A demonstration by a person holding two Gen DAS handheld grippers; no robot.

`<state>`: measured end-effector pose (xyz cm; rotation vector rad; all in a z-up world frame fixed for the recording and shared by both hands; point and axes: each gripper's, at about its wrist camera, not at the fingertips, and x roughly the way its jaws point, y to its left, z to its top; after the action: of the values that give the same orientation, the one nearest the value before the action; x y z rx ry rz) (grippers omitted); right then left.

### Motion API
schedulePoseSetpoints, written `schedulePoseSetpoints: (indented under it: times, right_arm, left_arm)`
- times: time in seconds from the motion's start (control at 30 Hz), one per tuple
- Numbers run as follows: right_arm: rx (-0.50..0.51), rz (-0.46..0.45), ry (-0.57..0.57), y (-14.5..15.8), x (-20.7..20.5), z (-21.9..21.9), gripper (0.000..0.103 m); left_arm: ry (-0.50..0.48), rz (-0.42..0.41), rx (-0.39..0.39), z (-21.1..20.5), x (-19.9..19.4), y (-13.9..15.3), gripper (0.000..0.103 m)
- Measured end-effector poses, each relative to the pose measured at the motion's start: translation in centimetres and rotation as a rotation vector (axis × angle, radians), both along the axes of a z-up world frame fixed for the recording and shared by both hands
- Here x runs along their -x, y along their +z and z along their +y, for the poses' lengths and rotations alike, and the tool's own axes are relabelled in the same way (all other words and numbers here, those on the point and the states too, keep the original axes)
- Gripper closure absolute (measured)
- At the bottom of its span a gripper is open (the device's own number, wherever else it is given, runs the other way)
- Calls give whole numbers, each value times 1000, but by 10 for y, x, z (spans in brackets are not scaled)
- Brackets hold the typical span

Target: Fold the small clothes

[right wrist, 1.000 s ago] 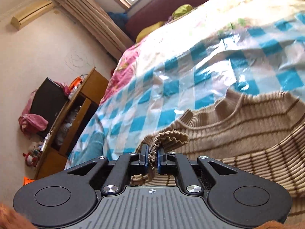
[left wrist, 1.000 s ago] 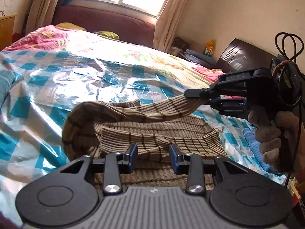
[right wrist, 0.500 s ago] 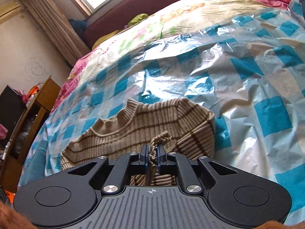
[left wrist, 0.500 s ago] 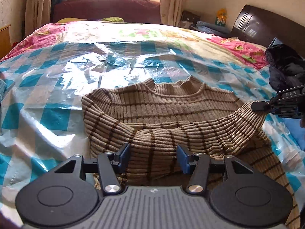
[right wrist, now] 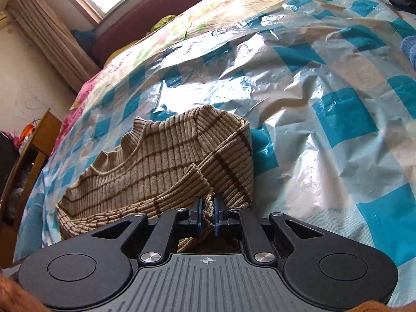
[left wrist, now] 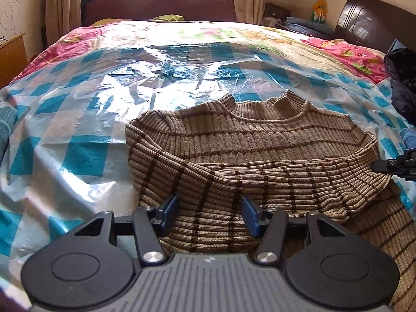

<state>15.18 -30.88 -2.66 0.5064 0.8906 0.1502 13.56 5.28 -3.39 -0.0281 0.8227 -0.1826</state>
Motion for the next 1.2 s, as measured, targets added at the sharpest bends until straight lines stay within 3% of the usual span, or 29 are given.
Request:
schedulePoseSetpoints:
  times: [0.1, 0.27, 0.33, 0.47, 0.6, 0.73, 0.93, 1.07, 1.2]
  right_arm:
    - [41, -26, 4, 9, 5, 4, 89]
    - [215, -131, -6, 39, 14, 17, 89]
    - [222, -169, 29, 50, 16, 29, 89]
    - [203, -183, 215, 54, 8, 77, 89]
    - [259, -190, 429, 40, -10, 141, 84]
    - [255, -186, 580, 30, -26, 189, 84]
    - [253, -195, 748, 24, -46, 236, 82]
    - [242, -166, 832, 16, -53, 255, 81]
    - [265, -133, 843, 7, -63, 265, 81]
  left_arm:
    - [14, -5, 14, 6, 3, 5, 45]
    - [80, -60, 43, 24, 10, 15, 45]
    - [100, -62, 36, 29, 5, 13, 46]
    - [134, -70, 70, 39, -9, 13, 46]
    - [199, -23, 18, 45, -17, -3, 46]
    - [249, -34, 133, 62, -1, -7, 46]
    - [204, -52, 51, 53, -1, -14, 46]
    - [200, -39, 97, 61, -3, -17, 45]
    - [201, -28, 119, 65, -4, -18, 46]
